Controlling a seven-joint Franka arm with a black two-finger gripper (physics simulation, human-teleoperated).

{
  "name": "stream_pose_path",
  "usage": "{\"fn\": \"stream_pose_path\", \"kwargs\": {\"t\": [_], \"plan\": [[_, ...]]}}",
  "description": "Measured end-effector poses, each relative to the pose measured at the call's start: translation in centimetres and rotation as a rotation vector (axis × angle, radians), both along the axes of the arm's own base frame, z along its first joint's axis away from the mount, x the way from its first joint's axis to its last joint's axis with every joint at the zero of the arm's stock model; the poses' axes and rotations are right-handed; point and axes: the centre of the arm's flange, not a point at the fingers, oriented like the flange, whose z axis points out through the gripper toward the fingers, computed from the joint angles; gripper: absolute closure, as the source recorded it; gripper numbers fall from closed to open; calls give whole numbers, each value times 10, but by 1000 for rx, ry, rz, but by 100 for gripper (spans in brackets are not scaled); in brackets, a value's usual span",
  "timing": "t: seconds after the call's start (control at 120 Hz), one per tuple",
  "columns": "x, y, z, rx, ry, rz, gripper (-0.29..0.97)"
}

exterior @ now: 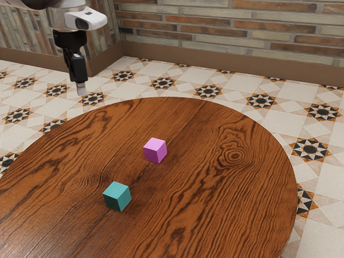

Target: Pick up the blue block with one arm, and put the blue block on the pink block with one arm

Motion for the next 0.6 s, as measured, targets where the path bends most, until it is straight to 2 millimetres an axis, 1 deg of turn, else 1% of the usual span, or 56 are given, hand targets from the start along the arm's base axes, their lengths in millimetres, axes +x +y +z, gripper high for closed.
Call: {"fn": "stream_pose_path", "kwargs": {"t": [0.283,0.35,0.367,0.4,0.433,0.45,0.467,0.5,0.542,0.575,0.6], "plan": [[3,0,-1,-2,3,-41,0],[-1,1,2,-7,1,-33,0],[-6,2,12,-4,-14,-29,0],[-23,3,56,-1,-87,-21,0],[-50,3,107,1,-178,-13,0],[-63,1,123,2,-204,-12,0],[-72,-2,133,3,-216,-12,0],[-91,-4,141,7,-211,-2,0],[-106,5,136,16,-177,41,0],[-116,23,124,25,-135,100,0],[-128,36,117,31,-112,148,0]]}}
